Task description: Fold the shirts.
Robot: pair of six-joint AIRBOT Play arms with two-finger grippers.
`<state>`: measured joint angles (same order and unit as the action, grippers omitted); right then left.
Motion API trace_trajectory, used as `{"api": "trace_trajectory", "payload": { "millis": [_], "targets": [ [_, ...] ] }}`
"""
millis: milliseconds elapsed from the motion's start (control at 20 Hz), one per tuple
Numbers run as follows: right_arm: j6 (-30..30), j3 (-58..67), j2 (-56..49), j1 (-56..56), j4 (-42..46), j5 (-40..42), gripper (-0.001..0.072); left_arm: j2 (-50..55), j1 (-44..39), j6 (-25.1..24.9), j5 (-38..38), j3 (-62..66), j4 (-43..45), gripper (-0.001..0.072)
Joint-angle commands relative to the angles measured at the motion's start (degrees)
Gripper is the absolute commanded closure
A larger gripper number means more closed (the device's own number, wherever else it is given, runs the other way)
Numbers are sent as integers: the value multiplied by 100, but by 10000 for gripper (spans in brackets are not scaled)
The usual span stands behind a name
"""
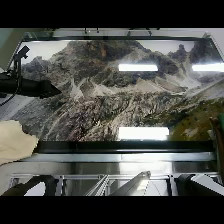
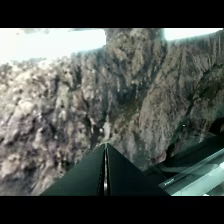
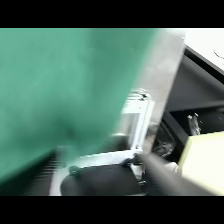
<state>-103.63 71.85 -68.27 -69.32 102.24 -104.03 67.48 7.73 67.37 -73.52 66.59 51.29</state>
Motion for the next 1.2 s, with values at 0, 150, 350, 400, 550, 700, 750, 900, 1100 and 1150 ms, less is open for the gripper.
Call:
{"api": "trace_trajectory", "payload": {
  "millis": [0, 150, 350, 400, 550, 700, 750, 900, 1100, 1150],
  "targets": [
    [42, -98, -46, 7, 168, 4, 67, 2, -151, -9, 55, -2, 4, 683],
    [37, -63, -46, 24, -28, 39, 108, 2, -151, -7, 238, 0, -2, 683],
    [20, 42, -50, 485, -1687, 455, 682, -7, -151, -7, 313, 17, -101, 683],
    [39, 42, -15, 752, -2275, 640, 683, -7, -149, -7, 245, 17, -245, 683],
    [221, -13, 232, 2022, -3309, 1209, 683, -111, -138, -7, -44, 15, -428, 684],
    [254, -595, 892, 3781, -3445, 1875, 685, -564, -138, 46, -476, -267, -431, 691],
    [254, -922, 1158, 4409, -3495, 2052, 684, -826, -131, 107, -505, -562, -431, 691],
    [76, -2175, 1895, 6496, -3589, 2688, 683, -1580, -140, 125, -501, -1735, -450, 690],
    [-291, -3241, 2149, 8183, -3589, 3661, 682, -2341, -138, 118, -442, -2881, -446, 690],
    [-289, -3254, 2070, 8314, -3593, 3722, 682, -2463, -138, 118, -431, -3016, -444, 691]
  ]
}}
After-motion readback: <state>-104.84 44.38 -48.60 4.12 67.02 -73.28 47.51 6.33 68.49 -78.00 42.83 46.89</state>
